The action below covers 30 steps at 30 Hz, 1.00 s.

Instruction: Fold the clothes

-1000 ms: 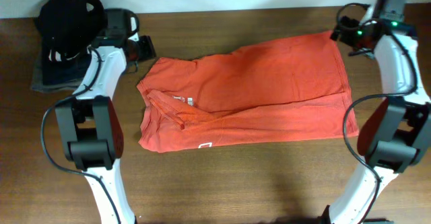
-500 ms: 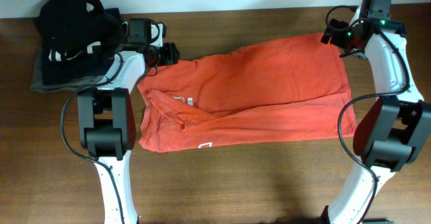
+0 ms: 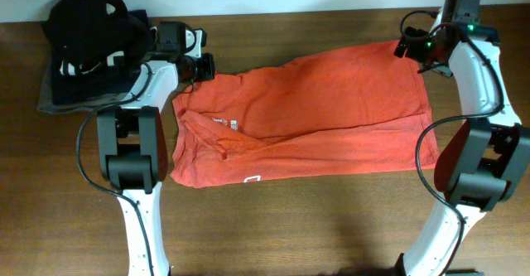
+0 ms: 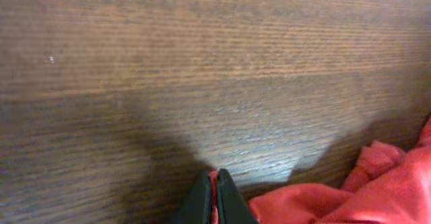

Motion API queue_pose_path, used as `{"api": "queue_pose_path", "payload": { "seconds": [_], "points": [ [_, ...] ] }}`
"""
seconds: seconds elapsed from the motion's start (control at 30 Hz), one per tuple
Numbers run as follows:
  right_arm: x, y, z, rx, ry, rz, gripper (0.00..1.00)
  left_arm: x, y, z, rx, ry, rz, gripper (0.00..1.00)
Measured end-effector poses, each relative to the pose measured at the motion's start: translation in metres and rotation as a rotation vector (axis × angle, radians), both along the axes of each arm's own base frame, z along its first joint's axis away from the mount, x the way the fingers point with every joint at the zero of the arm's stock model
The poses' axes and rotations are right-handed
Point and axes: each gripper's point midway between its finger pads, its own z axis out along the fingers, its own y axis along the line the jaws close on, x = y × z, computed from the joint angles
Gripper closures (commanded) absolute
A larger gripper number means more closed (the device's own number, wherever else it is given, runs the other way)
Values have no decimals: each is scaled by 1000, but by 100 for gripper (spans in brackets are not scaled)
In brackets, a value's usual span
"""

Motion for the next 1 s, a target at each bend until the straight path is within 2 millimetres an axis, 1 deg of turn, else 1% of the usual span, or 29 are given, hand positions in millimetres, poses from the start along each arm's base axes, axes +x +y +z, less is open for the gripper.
{"api": "queue_pose_path", "payload": {
  "seconds": [0.03, 0.23, 0.37, 0.4, 0.47, 0.5, 0.53, 0.73, 0.77, 0.87, 0.93, 0.97, 1.0],
  "points": [
    [0, 0, 0, 0, 2, 0, 1, 1, 0, 3, 2, 2, -3, 100],
    [-1, 0, -1, -2, 7, -1, 1, 5, 4, 39, 43, 8, -22, 100],
    [-2, -2, -1, -11, 11, -7, 1, 0, 9, 46, 76, 37, -17, 100],
    [-3, -2, -1, -10, 14, -7, 1, -4, 10, 46, 84, 55, -17, 100],
    [-5, -2, -3, -12, 24, -9, 1, -20, 12, 45, 97, 131, -18, 100],
    [-5, -2, -3, -11, 25, -9, 1, -24, 12, 43, 99, 151, -20, 100],
    [-7, -2, -4, -10, 32, -8, 1, -36, 12, 44, 104, 203, -23, 100],
    [-8, -2, -4, -12, 36, -10, 1, -83, 5, 45, 128, 392, -52, 96],
    [-8, -2, -4, -12, 37, -10, 1, -94, 4, 44, 133, 437, -58, 94],
    [-8, -2, -4, -13, 37, -10, 1, -121, 1, 43, 152, 542, -75, 68],
    [-8, -3, -4, -15, 37, -12, 1, -130, 4, 43, 170, 577, -78, 60],
    [-8, -3, -4, -15, 37, -12, 1, -130, 6, 42, 184, 581, -75, 54],
    [-8, -3, -4, -17, 37, -13, 1, -129, 10, 42, 200, 577, -70, 53]
  ]
}}
